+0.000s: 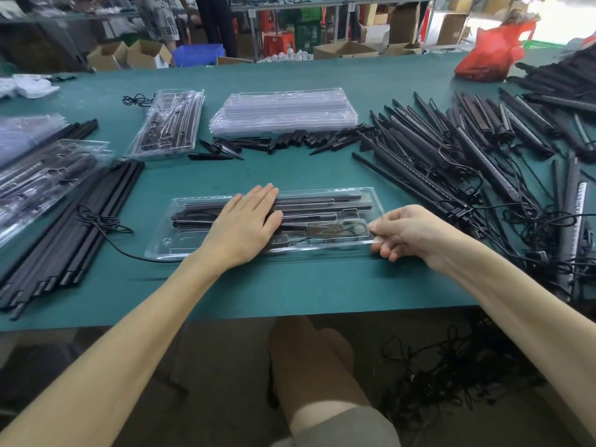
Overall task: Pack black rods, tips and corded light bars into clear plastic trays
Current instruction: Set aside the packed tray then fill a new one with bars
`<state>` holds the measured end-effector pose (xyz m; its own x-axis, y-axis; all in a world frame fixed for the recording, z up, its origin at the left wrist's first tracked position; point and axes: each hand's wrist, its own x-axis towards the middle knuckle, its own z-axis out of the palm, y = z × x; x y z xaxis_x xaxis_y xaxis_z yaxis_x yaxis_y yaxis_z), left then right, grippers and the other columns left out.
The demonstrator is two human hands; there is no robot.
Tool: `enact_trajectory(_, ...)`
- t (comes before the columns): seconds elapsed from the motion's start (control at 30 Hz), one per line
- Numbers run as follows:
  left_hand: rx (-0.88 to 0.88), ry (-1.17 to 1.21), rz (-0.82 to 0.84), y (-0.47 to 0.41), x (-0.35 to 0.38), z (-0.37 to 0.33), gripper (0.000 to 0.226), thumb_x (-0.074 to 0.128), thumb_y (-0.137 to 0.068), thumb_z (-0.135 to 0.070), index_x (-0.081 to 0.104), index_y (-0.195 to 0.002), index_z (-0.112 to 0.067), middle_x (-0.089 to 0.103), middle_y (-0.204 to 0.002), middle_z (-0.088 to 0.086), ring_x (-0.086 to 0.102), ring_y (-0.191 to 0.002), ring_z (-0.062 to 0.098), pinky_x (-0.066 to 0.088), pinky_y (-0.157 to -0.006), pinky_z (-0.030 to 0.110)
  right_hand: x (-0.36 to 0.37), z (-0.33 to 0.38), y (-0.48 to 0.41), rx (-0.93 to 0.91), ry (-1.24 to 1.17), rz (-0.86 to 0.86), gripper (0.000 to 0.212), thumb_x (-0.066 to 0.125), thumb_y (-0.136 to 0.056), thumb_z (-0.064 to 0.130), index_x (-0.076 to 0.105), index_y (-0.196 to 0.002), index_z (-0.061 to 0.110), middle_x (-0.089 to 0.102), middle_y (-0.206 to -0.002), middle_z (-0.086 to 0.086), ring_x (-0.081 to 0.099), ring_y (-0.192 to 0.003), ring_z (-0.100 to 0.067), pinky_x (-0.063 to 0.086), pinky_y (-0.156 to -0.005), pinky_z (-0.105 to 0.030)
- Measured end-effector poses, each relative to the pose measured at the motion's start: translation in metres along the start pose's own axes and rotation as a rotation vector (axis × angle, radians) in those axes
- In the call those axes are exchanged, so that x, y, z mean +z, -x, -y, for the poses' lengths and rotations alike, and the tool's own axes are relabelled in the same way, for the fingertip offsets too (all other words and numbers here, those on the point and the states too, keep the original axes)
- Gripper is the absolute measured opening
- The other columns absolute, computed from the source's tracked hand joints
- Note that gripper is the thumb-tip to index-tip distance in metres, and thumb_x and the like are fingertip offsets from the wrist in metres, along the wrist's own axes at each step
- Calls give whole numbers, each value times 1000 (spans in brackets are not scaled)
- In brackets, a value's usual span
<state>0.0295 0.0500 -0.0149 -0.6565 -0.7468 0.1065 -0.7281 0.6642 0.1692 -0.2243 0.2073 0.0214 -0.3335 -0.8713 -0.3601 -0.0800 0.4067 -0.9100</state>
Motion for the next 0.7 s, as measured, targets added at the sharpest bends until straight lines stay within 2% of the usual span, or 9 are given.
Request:
enact_trajectory(0.1, 0, 21, -9, 1, -1, 0, 59, 20, -107, -48, 14, -161, -26, 9, -168, -11, 3, -154, 5, 1, -126, 34, 1, 0, 0, -7, 14, -22, 13, 62, -97, 7, 65, -100, -6, 68, -64, -13, 60, -45, -13, 48, -41, -20)
enact_trajectory(0.17, 26, 114, -48, 5, -4, -1, 57, 29, -108, -44, 20, -160, -23, 15, -167, -9, 7, -154, 5, 4, -126, 34, 2, 0, 1, -12, 15, -31, 14, 62, -98, 7, 65, -100, -6, 68, -63, -13, 60, -45, -13, 49, -41, -20)
enact_trajectory(0.27, 159, 295, -166, 20, -16, 0, 44, 49, -105, -25, 48, -149, -18, 44, -155, -5, 31, -147, 7, 20, -125, 36, 4, 0, 1, -26, 2, -60, 15, 62, -97, 8, 65, -100, -6, 67, -63, -12, 59, -44, -13, 48, -40, -20)
enact_trajectory(0.33, 236, 262, -232, 32, -22, 3, 32, 54, -103, -17, 64, -133, -15, 60, -141, -4, 49, -136, 10, 35, -118, 37, 3, 0, 0, -35, -19, -83, 14, 62, -97, 8, 65, -100, -5, 66, -63, -11, 59, -43, -11, 47, -40, -19)
enact_trajectory(0.37, 249, 237, -241, 38, -24, 5, 30, 53, -103, -17, 67, -130, -14, 62, -138, -3, 52, -133, 10, 38, -116, 36, 3, 0, -1, -38, -34, -92, 13, 62, -97, 8, 65, -100, -4, 66, -63, -11, 58, -43, -10, 46, -39, -19)
enact_trajectory(0.47, 259, 174, -192, 59, -29, 15, 37, 45, -107, -26, 59, -140, -16, 56, -145, -5, 45, -139, 9, 32, -119, 33, 0, -4, -3, -52, -67, -106, 11, 63, -96, 7, 65, -99, -3, 64, -61, -9, 56, -42, -9, 44, -38, -18)
enact_trajectory(0.57, 243, 120, -157, 77, -35, 29, 43, 43, -107, -36, 52, -146, -23, 47, -152, -10, 38, -143, 7, 30, -120, 36, -1, -7, -6, -59, -70, -95, 9, 63, -96, 8, 65, -97, -1, 64, -60, -7, 55, -42, -8, 43, -38, -18)
enact_trajectory(0.7, 167, 67, -186, 98, -48, 59, 50, 49, -102, -46, 50, -147, -22, 52, -149, -6, 43, -140, 11, 34, -118, 41, -4, -9, -9, -57, -58, -86, 13, 65, -94, 10, 67, -99, -2, 65, -59, -5, 55, -43, -8, 43, -38, -18)
